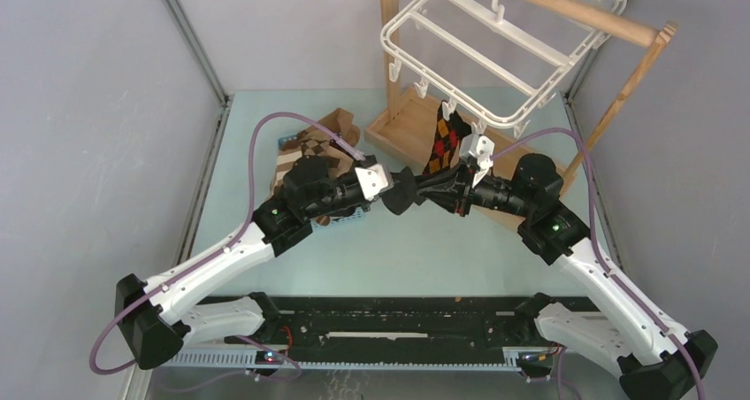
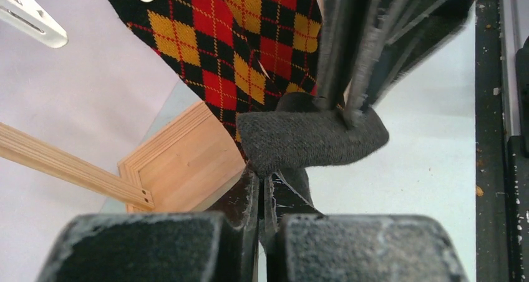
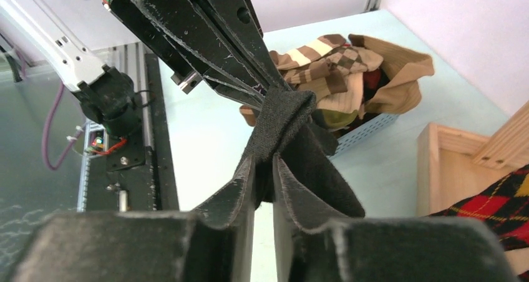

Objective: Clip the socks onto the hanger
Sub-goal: Pick up the sock from the bin.

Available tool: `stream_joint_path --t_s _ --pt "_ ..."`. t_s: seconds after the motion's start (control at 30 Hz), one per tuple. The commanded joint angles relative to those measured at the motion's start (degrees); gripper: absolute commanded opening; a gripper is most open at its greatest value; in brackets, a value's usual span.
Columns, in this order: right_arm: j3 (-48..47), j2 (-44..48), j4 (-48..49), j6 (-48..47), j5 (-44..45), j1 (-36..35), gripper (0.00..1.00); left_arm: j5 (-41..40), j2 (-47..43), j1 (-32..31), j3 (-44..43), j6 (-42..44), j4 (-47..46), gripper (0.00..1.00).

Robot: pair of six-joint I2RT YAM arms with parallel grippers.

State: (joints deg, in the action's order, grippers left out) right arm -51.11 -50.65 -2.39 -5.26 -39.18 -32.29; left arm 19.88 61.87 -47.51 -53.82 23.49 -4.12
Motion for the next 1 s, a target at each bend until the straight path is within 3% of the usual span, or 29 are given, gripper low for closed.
stream_joint_path --t_s 0.0,0.17,0.43,0.57,0.73,0.77,0.83,0.87,0.97 --pt "-2.08 -0.46 0.01 1.49 -0.64 -0.30 0.32 -1.06 -0.62 -0.39 -1.53 -2.24 -1.24 0.00" --pt "-1.69 -1.10 0.94 4.06 1.10 -1.49 0.49 -2.10 -0.30 -0.39 -2.02 -3.71 -1.24 0.00" --pt "-1.47 -2.56 1.87 9.70 7.07 -3.14 0.54 -4.55 0.68 -0.36 -3.12 -6.65 -0.98 0.00" --pt "-1.45 -3.12 1.87 9.97 9.48 -3.50 0.42 -4.80 0.88 -0.34 -3.55 -7.71 -0.98 0.00" --pt "-1.78 -3.47 3.85 8.24 7.99 -3.81 0.04 -5.13 0.88 -0.33 -3.58 -8.79 -0.57 0.00" --pt "-2.10 -3.48 3.62 7.57 7.40 -3.78 0.00 -5.04 0.80 -0.38 -3.57 -8.88 -0.23 0.01" --pt "-2.82 -3.49 3.10 5.90 6.15 -3.41 0.00 -4.92 0.73 -0.39 -3.57 -8.81 0.96 0.10" --pt "-3.11 -3.49 2.83 5.43 5.52 -3.03 0.00 -4.63 0.67 -0.37 -3.55 -8.62 1.42 0.20" --pt "-4.41 -3.33 0.50 1.37 3.34 -1.67 0.00 -2.74 -0.12 -0.17 -3.32 -6.75 4.51 0.38"
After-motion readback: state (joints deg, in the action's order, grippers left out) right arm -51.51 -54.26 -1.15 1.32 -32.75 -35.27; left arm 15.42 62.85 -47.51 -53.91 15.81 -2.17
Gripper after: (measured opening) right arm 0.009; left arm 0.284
